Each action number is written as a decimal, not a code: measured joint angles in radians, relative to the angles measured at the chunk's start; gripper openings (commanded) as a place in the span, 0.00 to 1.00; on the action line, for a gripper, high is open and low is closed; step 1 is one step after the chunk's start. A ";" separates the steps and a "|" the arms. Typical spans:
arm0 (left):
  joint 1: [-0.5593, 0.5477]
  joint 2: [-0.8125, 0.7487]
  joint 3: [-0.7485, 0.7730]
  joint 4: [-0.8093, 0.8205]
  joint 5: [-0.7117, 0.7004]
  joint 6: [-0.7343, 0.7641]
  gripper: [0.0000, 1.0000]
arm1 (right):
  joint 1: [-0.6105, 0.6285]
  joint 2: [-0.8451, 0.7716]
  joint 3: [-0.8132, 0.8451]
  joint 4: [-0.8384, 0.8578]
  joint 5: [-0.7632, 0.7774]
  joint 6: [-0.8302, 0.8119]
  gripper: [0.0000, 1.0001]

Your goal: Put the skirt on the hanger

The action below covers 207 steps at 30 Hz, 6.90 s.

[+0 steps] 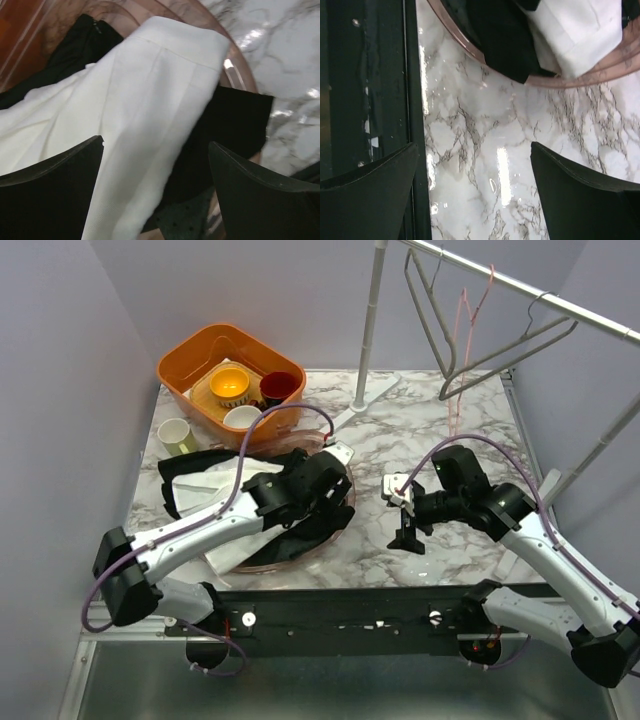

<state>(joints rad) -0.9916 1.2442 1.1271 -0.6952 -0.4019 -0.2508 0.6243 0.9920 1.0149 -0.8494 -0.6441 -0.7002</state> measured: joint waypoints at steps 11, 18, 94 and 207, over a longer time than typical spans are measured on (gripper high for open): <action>0.005 0.276 0.145 0.009 -0.141 0.116 0.59 | -0.142 -0.050 -0.130 0.071 0.005 0.023 1.00; 0.023 0.293 0.127 0.012 -0.054 0.124 0.00 | -0.169 -0.079 -0.143 0.079 -0.021 0.031 1.00; 0.142 0.117 -0.065 0.615 0.572 -0.131 0.81 | -0.515 -0.010 -0.173 -0.015 -0.073 -0.127 0.99; 0.389 -0.143 -0.197 0.469 0.783 -0.119 0.97 | -0.153 -0.126 -0.002 -0.100 0.045 0.012 0.87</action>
<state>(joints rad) -0.6029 1.1007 0.9302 -0.2264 0.3809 -0.3695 0.4709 0.8665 1.0134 -0.9489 -0.5987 -0.6884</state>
